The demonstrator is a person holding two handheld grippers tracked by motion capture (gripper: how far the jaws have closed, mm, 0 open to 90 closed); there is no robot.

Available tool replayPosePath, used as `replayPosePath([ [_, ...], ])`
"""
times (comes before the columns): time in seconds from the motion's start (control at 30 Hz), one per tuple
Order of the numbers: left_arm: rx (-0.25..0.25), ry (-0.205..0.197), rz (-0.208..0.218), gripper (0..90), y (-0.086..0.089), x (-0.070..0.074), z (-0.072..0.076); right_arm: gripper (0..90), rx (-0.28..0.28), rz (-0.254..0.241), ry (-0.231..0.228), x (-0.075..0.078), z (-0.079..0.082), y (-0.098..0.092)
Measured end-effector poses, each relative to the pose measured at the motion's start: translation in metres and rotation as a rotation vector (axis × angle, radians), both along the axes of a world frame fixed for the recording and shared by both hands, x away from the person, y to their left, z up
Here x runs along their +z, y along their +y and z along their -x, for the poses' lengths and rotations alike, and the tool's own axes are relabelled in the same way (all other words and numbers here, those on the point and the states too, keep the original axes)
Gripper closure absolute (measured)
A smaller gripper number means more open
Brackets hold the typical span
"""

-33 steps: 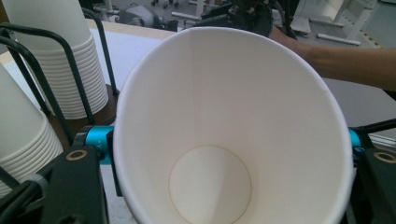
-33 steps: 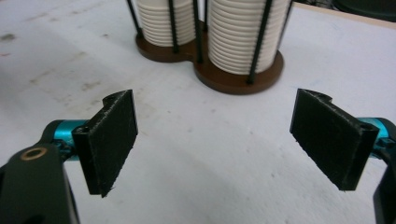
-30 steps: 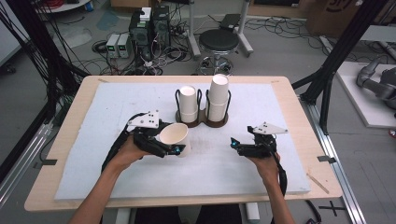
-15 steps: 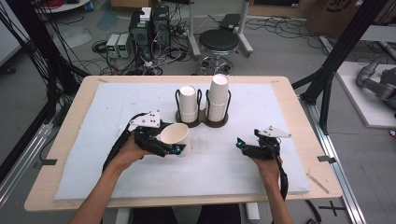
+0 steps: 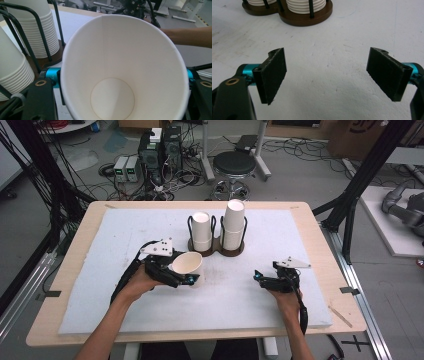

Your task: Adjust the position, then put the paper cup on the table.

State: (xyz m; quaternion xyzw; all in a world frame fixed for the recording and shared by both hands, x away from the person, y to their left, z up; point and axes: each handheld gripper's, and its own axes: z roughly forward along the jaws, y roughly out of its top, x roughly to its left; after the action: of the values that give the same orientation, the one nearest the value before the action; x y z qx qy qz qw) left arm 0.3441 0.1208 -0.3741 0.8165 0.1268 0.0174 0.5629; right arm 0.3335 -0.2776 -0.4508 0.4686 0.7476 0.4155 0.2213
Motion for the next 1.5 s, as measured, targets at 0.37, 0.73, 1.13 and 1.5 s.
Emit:
replayPosePath([
  [0.37, 0.016, 0.003, -0.005, 29.6, -0.001, -0.002, -0.002, 16.8, 0.005, 0.004, -0.014, 0.0, 0.002, 0.001],
  [0.73, 0.03, 0.003, -0.002, 29.6, 0.001, -0.001, -0.002, 16.8, 0.011, -0.013, -0.017, 0.0, 0.002, -0.001],
  [1.13, 0.033, 0.005, -0.004, 29.7, 0.001, -0.001, -0.002, 16.8, 0.008, -0.017, -0.023, 0.0, 0.002, -0.002],
  [1.5, 0.083, 0.012, -0.053, 29.7, -0.001, -0.013, -0.005, 16.8, 0.008, -0.013, -0.024, 0.0, 0.003, -0.001],
])
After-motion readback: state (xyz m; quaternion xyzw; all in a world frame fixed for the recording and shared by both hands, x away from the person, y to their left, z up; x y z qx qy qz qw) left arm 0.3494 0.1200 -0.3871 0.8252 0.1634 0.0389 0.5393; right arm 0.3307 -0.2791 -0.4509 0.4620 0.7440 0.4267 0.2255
